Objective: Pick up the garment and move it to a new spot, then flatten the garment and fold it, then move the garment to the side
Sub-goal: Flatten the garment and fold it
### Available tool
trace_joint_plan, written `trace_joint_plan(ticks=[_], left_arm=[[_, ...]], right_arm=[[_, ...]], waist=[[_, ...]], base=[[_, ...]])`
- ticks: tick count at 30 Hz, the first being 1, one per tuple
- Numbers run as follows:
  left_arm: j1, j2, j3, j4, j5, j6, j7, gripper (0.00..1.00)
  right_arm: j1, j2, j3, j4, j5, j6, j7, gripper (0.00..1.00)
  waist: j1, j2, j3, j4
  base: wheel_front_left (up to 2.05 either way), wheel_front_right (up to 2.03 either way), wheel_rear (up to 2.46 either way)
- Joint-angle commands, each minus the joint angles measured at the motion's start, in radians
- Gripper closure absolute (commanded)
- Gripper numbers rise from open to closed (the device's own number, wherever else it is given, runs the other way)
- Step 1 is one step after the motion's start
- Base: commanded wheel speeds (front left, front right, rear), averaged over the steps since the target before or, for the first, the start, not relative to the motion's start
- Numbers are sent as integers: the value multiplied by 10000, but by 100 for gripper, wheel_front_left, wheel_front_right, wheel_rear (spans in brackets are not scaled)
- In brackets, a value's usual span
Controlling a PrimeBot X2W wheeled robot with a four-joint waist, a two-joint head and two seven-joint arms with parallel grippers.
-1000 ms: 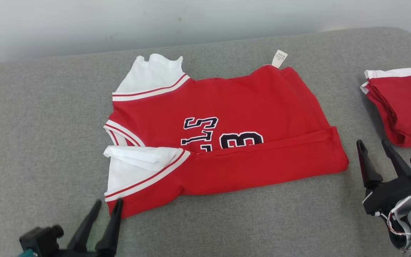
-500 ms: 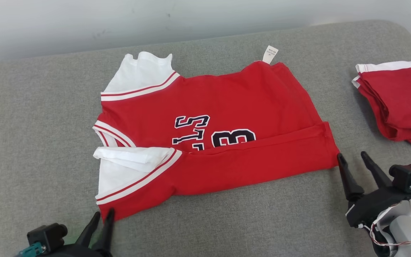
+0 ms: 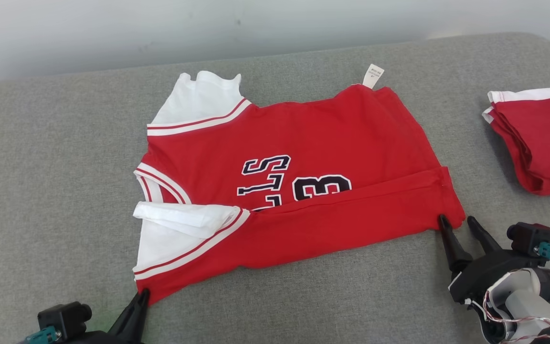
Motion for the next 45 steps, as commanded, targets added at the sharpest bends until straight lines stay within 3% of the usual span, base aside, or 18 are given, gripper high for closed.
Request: trace_joint_plan(ticks=[1,3,5,7,19,28,39,40,41,42,43,45], left_arm=[[62,117,-18,4,25,-56,-5,100],[32,130,-52,-35,46,-63,13,100],[18,162,-71,-56,46,-112,24,100],[19,201,-79,-71,45,-125,26,100],[682,603,-136,-679,36,-83,136,100],[2376,1089,-141,-2069,-172,478,430,100],[3077,1056,-308,-2469,-106,745,370,100],[3061,1026,-321,-2447,-109,762,363,93],[3032,1027,-349,-2427,-84,759,369,63],[2997,1029,-371,-2407,-39,758,365,52],[2950,1004,-393,-2401,-32,773,361,0],[2870,957,-380,-2410,-28,801,336,0]], right_arm=[[-169,5,102,103,156,-11,-6,0],[-292,-23,325,249,284,-11,-6,4],[-416,-39,475,336,402,-11,-6,66],[-493,-99,663,363,521,-11,-6,100],[573,-1212,1390,-670,1490,-11,-8,100],[1905,-1950,1487,-1723,1926,-12,-9,100],[2982,-2235,1338,-2185,1806,-12,-9,100],[2999,-2216,1280,-2141,1772,-12,-9,98],[3029,-2181,1225,-2095,1734,-12,-9,61],[3039,-2133,1133,-2085,1692,-11,-9,21],[3024,-2068,978,-2127,1633,-11,-9,0],[3045,-1975,693,-2269,1453,-11,-8,0]], waist=[[1,0,19,39],[1,0,28,69],[1,0,22,81],[1,0,-1,90],[1,0,-412,-72],[1,0,-863,-221],[1,0,-1055,-77],[1,0,-1070,-78],[1,0,-1086,-80],[1,0,-1101,-87],[1,0,-1114,-99],[1,0,-1136,-136]], base=[[0,0,0],[0,0,0],[0,0,0],[0,0,0],[0,0,0],[0,0,0],[0,0,0],[0,0,0],[0,0,0],[0,0,0],[0,0,0],[0,0,0]])
